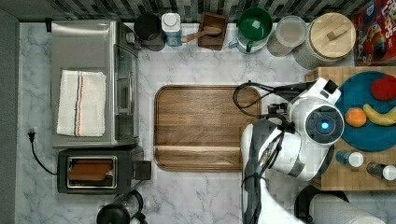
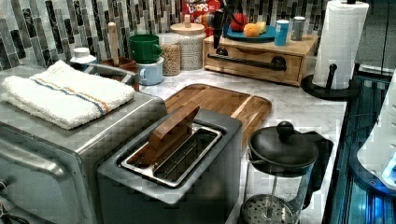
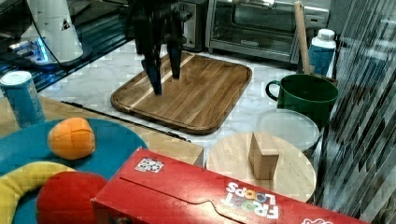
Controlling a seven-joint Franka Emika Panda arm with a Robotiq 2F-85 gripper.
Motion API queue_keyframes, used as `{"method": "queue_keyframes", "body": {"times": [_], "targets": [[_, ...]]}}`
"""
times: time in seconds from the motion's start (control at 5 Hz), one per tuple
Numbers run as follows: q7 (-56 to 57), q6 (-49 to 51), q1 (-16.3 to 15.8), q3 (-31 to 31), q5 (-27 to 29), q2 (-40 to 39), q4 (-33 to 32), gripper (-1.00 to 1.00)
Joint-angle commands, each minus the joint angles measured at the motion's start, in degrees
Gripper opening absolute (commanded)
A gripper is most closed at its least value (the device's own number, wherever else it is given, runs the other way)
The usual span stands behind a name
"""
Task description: Open the drawer.
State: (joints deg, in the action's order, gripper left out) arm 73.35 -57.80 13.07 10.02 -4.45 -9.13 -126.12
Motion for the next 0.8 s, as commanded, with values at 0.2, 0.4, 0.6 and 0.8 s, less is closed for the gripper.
{"method": "queue_keyframes", "body": {"times": [0.2,0.4,0.6,0.8], "targets": [[2.87,-4.35,3.18,2.61,1.4,-5.28,0.38,1.0],[1.55,-5.06,3.28,2.7,0.31,-4.93,-0.44,1.0],[1.27,-3.97,3.44,1.73,1.37,-5.26,-0.22,1.0],[-0.11,-6.14,2.69,0.87,2.37,-6.25,-0.89,1.0]]}}
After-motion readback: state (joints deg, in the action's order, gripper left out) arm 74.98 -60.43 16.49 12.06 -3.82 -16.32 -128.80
